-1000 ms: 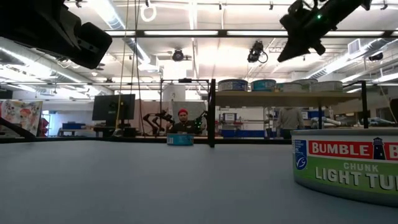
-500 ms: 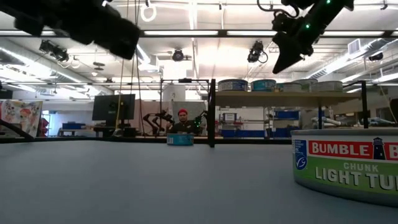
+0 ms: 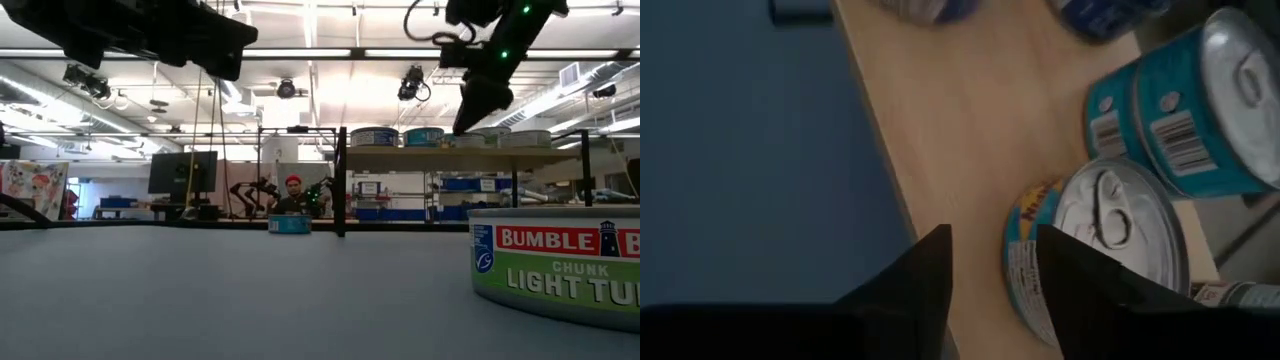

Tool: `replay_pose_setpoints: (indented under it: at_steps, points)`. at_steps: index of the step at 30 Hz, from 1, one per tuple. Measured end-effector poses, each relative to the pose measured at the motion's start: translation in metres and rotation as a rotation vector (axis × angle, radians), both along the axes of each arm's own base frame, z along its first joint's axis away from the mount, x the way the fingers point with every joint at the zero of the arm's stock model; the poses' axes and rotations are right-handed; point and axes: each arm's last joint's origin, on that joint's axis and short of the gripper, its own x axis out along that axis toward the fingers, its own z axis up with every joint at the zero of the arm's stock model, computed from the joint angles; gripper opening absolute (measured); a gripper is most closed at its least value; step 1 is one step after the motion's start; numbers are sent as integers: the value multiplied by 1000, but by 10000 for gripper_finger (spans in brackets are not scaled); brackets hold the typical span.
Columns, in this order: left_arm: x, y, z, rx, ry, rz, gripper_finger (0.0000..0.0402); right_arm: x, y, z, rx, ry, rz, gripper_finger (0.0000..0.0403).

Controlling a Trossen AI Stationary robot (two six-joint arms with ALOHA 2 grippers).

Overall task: Stack canned seafood by type on shelf
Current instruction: Remove the front light blue tuna can from the shelf

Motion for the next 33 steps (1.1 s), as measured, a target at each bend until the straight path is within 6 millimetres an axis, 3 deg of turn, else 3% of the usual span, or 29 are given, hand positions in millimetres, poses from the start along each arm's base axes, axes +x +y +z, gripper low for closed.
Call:
replay_pose_setpoints:
  at_steps: [10, 22, 33]
  points:
    - [0, 1, 0, 6, -4, 2, 1, 12, -13, -19, -73, 141, -69, 138]
    - [0, 1, 0, 6, -1, 2, 1, 1, -3, 0, -167, 47, -138, 137]
    - [0, 1, 0, 6, 1, 5, 2, -1, -30, -12, -76, 119, -124, 125]
